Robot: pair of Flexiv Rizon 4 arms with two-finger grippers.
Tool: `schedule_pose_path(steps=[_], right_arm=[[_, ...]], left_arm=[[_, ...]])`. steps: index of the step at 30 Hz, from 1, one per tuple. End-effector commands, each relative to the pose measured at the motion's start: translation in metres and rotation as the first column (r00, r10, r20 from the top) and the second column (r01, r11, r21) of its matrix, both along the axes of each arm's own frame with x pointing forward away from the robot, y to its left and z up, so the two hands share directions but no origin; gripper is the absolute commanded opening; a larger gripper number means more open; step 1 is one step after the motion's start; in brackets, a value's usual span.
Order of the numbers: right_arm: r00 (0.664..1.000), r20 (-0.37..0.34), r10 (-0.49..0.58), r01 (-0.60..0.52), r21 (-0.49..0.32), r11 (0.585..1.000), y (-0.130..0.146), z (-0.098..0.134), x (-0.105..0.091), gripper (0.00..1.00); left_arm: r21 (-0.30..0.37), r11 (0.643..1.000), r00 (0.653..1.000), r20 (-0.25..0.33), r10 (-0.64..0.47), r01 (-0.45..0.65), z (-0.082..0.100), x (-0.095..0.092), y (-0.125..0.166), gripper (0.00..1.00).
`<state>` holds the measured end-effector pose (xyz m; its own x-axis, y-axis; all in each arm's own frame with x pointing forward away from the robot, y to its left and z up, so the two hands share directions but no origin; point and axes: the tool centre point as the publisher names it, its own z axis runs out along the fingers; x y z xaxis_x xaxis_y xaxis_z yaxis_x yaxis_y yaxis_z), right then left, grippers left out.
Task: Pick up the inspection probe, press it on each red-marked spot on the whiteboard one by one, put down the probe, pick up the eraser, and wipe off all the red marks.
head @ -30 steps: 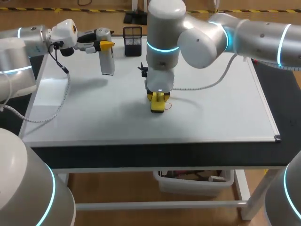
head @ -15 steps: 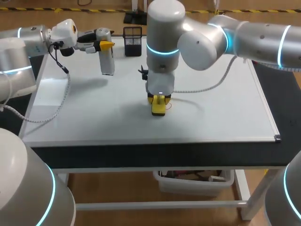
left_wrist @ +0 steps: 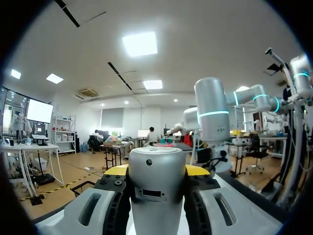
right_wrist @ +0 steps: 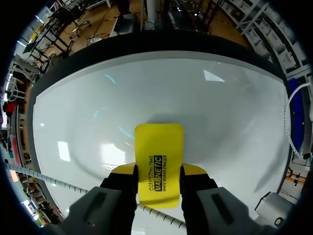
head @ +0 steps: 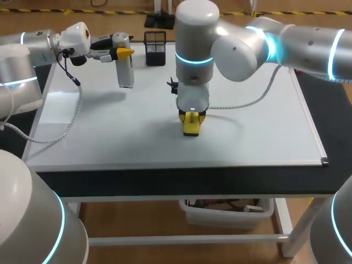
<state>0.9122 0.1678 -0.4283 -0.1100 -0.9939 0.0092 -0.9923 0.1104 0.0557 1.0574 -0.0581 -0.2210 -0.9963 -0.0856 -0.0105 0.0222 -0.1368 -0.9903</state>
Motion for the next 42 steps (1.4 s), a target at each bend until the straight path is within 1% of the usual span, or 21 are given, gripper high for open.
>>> schedule_pose_path(steps=[1, 9, 16, 19, 22, 26, 30, 35, 42], right_arm=[[1.0, 0.005, -0.01, 0.01, -0.004, 1.0, -0.013, 0.001, -0.002, 0.0], [0.999, -0.001, -0.045, 0.045, -0.016, 0.999, -0.034, -0.001, -0.004, 0.0], [0.998, 0.004, -0.061, 0.061, -0.023, 0.998, -0.043, 0.002, -0.004, 0.0], [0.998, 0.01, -0.064, 0.064, -0.024, 0.998, -0.043, 0.006, -0.004, 0.0], [0.998, 0.021, -0.053, 0.054, -0.027, 0.998, -0.044, 0.015, -0.003, 0.0], [0.998, 0.043, -0.036, 0.038, -0.039, 0.999, -0.05, 0.032, 0.002, 0.0], [0.998, 0.058, -0.034, 0.038, -0.066, 0.997, -0.059, 0.042, 0.012, 0.0], [0.996, 0.068, -0.061, 0.066, -0.082, 0.994, -0.071, 0.048, 0.026, 0.0], [0.996, 0.068, -0.061, 0.066, -0.082, 0.994, -0.071, 0.048, 0.026, 0.0]], left_arm=[[0.001, 1.0, 1.0, 0.001, 0.002, -0.002, 0.001, -0.001, 0.0, 0.0], [0.001, 1.0, 1.0, 0.001, 0.002, -0.002, 0.001, -0.001, 0.0, 0.0], [0.001, 1.0, 1.0, 0.001, 0.002, -0.002, 0.001, -0.001, 0.0, 0.0], [0.001, 1.0, 1.0, 0.001, 0.002, -0.002, 0.001, -0.001, 0.0, 0.0], [0.001, 1.0, 1.0, 0.001, 0.002, -0.002, 0.001, -0.001, 0.0, 0.0], [0.001, 1.0, 1.0, 0.001, 0.002, -0.002, 0.001, -0.001, 0.0, 0.0], [0.001, 1.0, 1.0, 0.001, 0.002, -0.002, 0.001, -0.001, 0.0, 0.0], [0.001, 1.0, 1.0, 0.001, 0.002, -0.002, 0.001, -0.001, 0.0, 0.0], [0.001, 1.0, 1.0, 0.001, 0.002, -0.002, 0.001, -0.001, 0.0, 0.0]])
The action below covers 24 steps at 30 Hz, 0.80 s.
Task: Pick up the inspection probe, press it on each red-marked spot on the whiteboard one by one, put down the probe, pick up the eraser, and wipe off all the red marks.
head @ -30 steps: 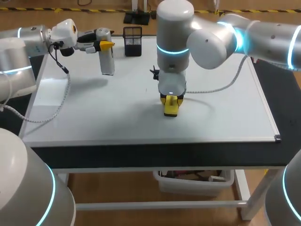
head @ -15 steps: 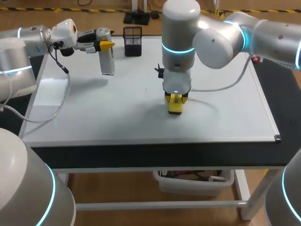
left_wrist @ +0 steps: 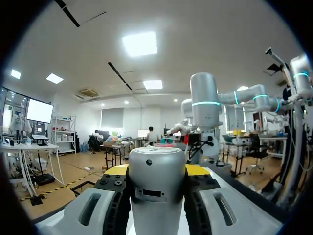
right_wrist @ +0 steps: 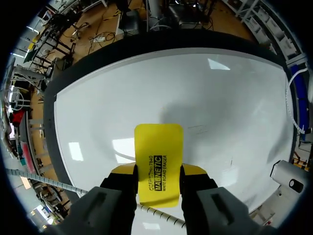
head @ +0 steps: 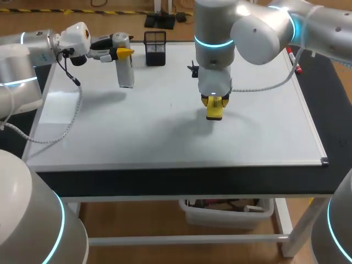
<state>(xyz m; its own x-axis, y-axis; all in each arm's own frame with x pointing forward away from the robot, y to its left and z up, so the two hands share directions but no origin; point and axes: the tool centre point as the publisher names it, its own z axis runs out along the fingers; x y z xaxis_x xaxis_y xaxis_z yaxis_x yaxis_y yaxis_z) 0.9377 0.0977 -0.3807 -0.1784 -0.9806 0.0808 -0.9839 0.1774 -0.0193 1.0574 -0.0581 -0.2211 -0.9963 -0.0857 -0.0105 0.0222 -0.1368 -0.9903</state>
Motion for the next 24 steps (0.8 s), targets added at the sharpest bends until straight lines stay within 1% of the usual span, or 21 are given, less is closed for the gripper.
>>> schedule_pose_path(steps=[1, 13, 17, 24], right_arm=[[1.0, 0.001, 0.003, -0.003, -0.002, 1.0, -0.001, 0.001, 0.0, 0.0], [1.0, 0.001, 0.003, -0.003, -0.002, 1.0, -0.001, 0.001, 0.0, 0.0], [1.0, 0.002, -0.006, 0.006, -0.023, 1.0, -0.007, 0.002, 0.007, 0.0], [1.0, 0.012, -0.021, 0.021, -0.056, 0.998, -0.02, 0.003, 0.025, 0.0]], left_arm=[[0.001, 1.0, 1.0, 0.001, 0.002, -0.002, 0.001, -0.001, 0.0, 0.0], [0.001, 1.0, 1.0, 0.001, 0.002, -0.002, 0.001, -0.001, 0.0, 0.0], [0.001, 1.0, 1.0, 0.001, 0.002, -0.002, 0.001, -0.001, 0.0, 0.0], [0.001, 1.0, 1.0, 0.001, 0.002, -0.002, 0.001, -0.001, 0.0, 0.0]])
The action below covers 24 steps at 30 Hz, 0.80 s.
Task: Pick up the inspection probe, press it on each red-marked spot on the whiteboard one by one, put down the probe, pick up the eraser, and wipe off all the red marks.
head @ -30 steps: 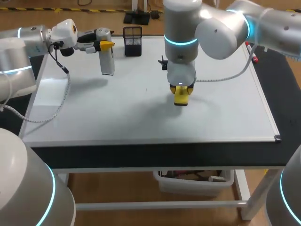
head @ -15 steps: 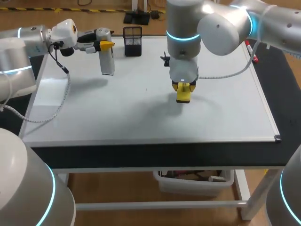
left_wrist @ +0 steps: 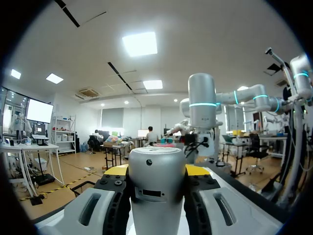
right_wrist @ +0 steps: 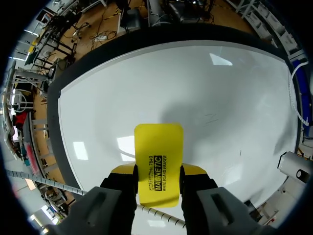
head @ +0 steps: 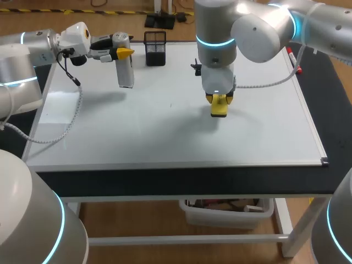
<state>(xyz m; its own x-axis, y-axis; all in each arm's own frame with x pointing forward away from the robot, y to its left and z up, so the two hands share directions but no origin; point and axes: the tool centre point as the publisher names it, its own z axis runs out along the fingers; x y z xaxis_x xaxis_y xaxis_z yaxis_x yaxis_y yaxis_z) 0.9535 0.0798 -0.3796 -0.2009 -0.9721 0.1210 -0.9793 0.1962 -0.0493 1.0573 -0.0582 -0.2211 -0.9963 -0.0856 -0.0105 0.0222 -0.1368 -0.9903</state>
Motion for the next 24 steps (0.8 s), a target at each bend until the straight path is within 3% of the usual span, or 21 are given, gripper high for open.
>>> schedule_pose_path(steps=[1, 10, 24], right_arm=[[1.0, -0.012, 0.0, 0.0, -0.01, 1.0, -0.004, 0.001, 0.013, 0.0], [1.0, -0.008, 0.012, -0.012, 0.0, 1.0, -0.021, 0.0, 0.046, 0.0], [1.0, 0.018, 0.026, -0.026, 0.035, 0.999, -0.037, 0.009, 0.113, 0.0]], left_arm=[[0.001, 1.0, 1.0, 0.001, 0.002, -0.002, 0.001, -0.001, 0.0, 0.0], [0.001, 1.0, 1.0, 0.001, 0.002, -0.002, 0.001, -0.001, 0.0, 0.0], [0.001, 1.0, 1.0, 0.001, 0.002, -0.002, 0.001, -0.001, 0.0, 0.0]])
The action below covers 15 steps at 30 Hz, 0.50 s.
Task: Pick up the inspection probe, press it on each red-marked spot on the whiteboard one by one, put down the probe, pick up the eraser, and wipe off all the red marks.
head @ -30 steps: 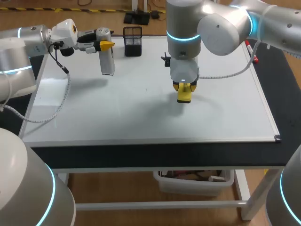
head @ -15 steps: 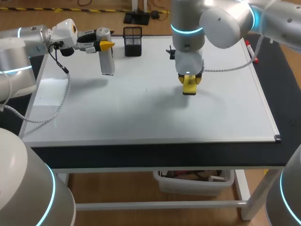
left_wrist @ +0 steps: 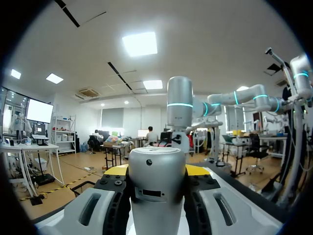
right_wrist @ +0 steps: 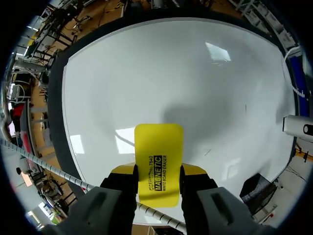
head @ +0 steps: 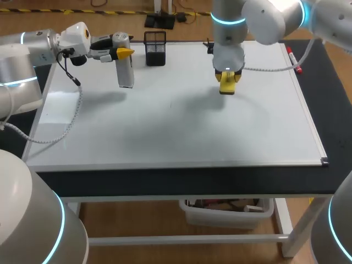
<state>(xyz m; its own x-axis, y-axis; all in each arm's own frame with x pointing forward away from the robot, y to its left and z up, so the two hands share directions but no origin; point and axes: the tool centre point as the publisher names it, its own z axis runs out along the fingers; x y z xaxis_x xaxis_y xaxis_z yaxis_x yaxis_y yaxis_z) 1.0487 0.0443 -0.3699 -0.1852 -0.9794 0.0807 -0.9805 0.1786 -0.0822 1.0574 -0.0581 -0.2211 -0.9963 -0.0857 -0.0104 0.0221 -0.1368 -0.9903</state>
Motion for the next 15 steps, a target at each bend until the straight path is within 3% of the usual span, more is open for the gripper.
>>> schedule_pose_path(steps=[1, 15], right_arm=[[1.0, -0.022, 0.009, -0.009, 0.007, 1.0, -0.002, -0.001, 0.024, 0.0], [0.999, -0.027, 0.032, -0.032, -0.019, 0.999, 0.0, -0.002, 0.082, 0.0]], left_arm=[[0.001, 1.0, 1.0, 0.001, 0.002, -0.002, 0.001, -0.001, 0.0, 0.0], [0.001, 1.0, 1.0, 0.001, 0.002, -0.002, 0.001, -0.001, 0.0, 0.0]])
